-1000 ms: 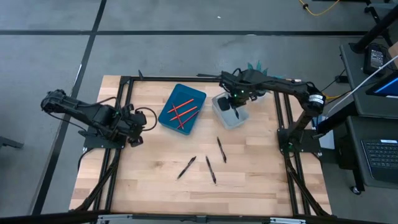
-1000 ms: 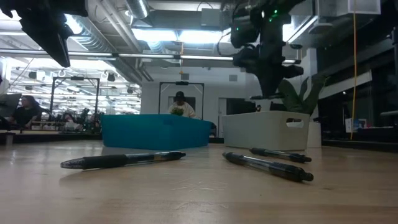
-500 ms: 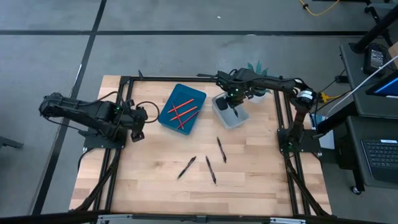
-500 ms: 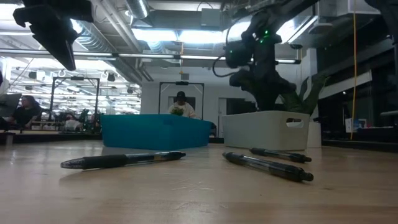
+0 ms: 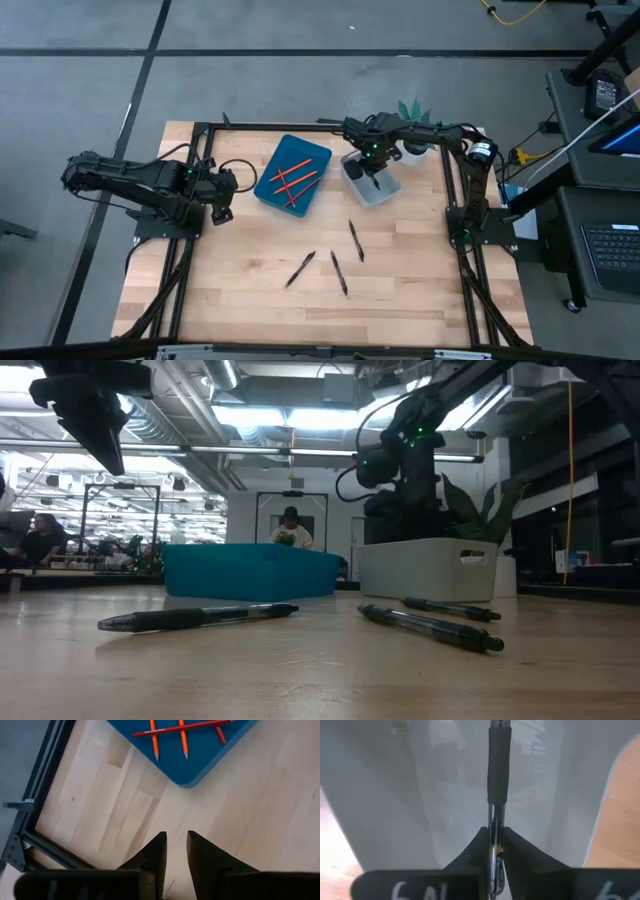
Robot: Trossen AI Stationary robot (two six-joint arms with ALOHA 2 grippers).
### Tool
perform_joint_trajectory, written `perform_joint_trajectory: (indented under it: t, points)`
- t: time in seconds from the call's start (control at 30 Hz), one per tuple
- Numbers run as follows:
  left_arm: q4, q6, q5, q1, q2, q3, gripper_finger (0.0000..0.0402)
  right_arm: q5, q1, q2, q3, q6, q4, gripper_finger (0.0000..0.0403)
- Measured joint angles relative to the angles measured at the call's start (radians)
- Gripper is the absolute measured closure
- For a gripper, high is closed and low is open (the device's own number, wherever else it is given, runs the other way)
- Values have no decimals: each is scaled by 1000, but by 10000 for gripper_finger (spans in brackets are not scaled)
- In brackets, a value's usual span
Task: Sort pens & pencils
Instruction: Put the black pen into the gray bin
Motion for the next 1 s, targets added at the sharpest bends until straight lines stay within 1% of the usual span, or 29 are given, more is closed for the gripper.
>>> perform_joint_trajectory:
  t: [0.1, 0.43, 0.57, 0.63, 0.7, 0.83, 1.0]
  points:
    - [10, 19, 0, 0, 0, 0, 333, 3, 0, -3, 0, 0, 6, 349]
    - [17, 20, 0, 0, 0, 0, 333, -4, 0, -3, 0, 2, -3, 276]
    - [17, 29, 0, 0, 0, 0, 333, -95, 0, -3, 1, 5, -38, 265]
    - [25, 44, -1, 0, 0, 0, 333, -138, 0, -3, 17, 6, -100, 264]
    - [39, 46, -8, 0, 0, 0, 333, -161, 0, -3, 49, 7, -173, 267]
    - [46, 64, -16, 0, 0, 0, 333, -145, 8, -4, 158, 8, -334, 274]
    - [46, 64, -17, 0, 0, 0, 333, -126, 68, -5, 331, 51, -422, 276]
